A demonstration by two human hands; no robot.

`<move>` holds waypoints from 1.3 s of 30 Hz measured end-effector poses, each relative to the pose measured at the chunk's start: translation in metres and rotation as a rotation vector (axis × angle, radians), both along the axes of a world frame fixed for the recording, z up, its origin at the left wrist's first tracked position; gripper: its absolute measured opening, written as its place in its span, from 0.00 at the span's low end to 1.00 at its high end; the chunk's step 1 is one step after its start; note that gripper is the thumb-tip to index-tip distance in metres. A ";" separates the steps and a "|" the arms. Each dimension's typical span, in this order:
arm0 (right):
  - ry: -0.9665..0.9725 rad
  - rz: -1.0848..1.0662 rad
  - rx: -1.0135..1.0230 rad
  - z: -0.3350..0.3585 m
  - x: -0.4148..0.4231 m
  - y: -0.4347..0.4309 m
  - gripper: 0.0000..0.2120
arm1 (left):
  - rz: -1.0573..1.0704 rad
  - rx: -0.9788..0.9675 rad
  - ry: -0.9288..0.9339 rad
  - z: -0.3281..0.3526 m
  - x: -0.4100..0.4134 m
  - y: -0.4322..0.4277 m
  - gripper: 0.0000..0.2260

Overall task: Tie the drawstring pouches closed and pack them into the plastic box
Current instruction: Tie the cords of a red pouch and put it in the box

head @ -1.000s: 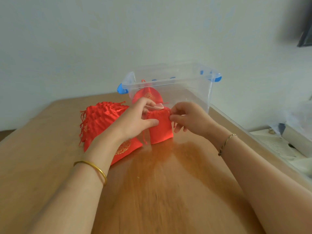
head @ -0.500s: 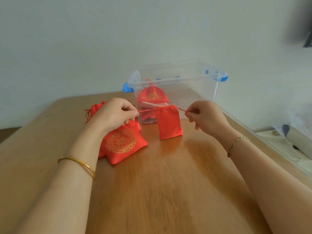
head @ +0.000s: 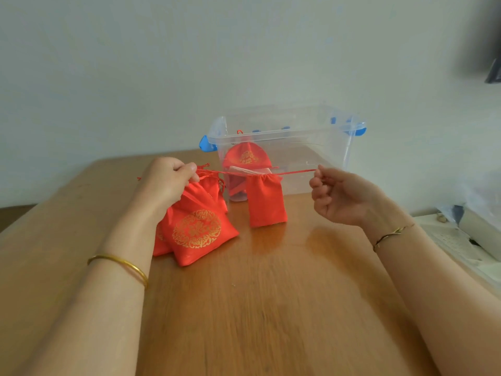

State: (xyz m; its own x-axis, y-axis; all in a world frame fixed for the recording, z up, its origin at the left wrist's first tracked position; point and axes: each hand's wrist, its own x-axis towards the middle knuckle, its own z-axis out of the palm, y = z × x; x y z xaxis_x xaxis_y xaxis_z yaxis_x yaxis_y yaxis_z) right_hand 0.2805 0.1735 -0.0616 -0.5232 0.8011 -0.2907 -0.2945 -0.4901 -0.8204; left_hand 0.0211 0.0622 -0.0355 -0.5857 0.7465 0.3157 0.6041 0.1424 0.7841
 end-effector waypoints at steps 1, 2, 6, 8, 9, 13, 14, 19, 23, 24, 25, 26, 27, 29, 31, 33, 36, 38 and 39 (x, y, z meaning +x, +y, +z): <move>0.102 -0.035 -0.121 -0.002 0.000 0.002 0.12 | 0.037 0.003 -0.055 0.000 0.000 0.001 0.13; 0.147 -0.087 -0.195 -0.003 -0.001 0.004 0.12 | 0.072 0.012 -0.110 0.000 0.001 0.003 0.13; 0.103 -0.247 -0.141 -0.002 -0.007 0.003 0.12 | 0.081 0.178 -0.399 0.006 0.017 0.009 0.11; 0.008 -0.290 0.017 0.003 -0.008 0.002 0.12 | -0.092 0.283 -0.630 0.013 0.028 0.009 0.13; -0.017 -0.309 0.102 0.006 -0.008 0.000 0.12 | -0.229 0.318 -0.746 0.016 0.034 0.008 0.13; -0.111 -0.318 0.505 0.022 -0.017 -0.021 0.12 | -0.598 0.310 -0.870 0.024 0.059 0.005 0.13; -0.135 -0.309 0.607 0.025 -0.020 -0.026 0.12 | -0.628 0.284 -0.838 0.025 0.066 0.005 0.11; -0.191 -0.257 0.919 0.034 -0.031 -0.046 0.13 | -0.655 0.062 -0.558 0.021 0.085 0.005 0.07; -0.160 -0.184 1.007 0.035 -0.034 -0.052 0.13 | -0.605 0.025 -0.353 0.020 0.091 0.007 0.01; -0.153 -0.171 1.003 0.034 -0.034 -0.051 0.13 | -0.584 0.028 -0.321 0.019 0.091 0.008 0.01; -0.137 -0.154 0.982 0.034 -0.034 -0.051 0.13 | -0.567 0.032 -0.299 0.019 0.090 0.009 0.02; -0.111 -0.134 0.939 0.034 -0.035 -0.049 0.13 | -0.555 0.034 -0.295 0.018 0.089 0.010 0.04; -0.075 -0.114 0.867 0.034 -0.034 -0.048 0.14 | -0.550 0.035 -0.308 0.018 0.088 0.011 0.05; -0.044 -0.084 0.718 0.033 -0.034 -0.043 0.15 | -0.559 0.048 -0.368 0.018 0.088 0.011 0.07; -0.147 -0.056 0.696 0.029 -0.033 -0.041 0.10 | -0.594 0.060 -0.423 0.019 0.088 0.011 0.06; -0.241 0.004 0.751 0.025 -0.035 -0.043 0.10 | -0.635 0.064 -0.462 0.020 0.088 0.010 0.05; -0.257 0.030 0.842 0.023 -0.038 -0.047 0.11 | -0.670 0.076 -0.506 0.021 0.089 0.010 0.06; -0.267 -0.010 0.869 0.025 -0.039 -0.049 0.10 | -0.657 0.087 -0.524 0.021 0.089 0.010 0.06; -0.268 -0.032 0.873 0.026 -0.039 -0.049 0.08 | -0.639 0.090 -0.532 0.021 0.088 0.010 0.07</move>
State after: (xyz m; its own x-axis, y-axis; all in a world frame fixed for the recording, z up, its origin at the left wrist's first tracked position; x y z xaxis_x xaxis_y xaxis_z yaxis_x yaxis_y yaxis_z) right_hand 0.2412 0.1249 -0.0361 -0.4996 0.8063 0.3168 -0.0434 0.3419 -0.9387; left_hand 0.1092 0.0719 -0.0145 -0.1464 0.9706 0.1911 0.0932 -0.1788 0.9795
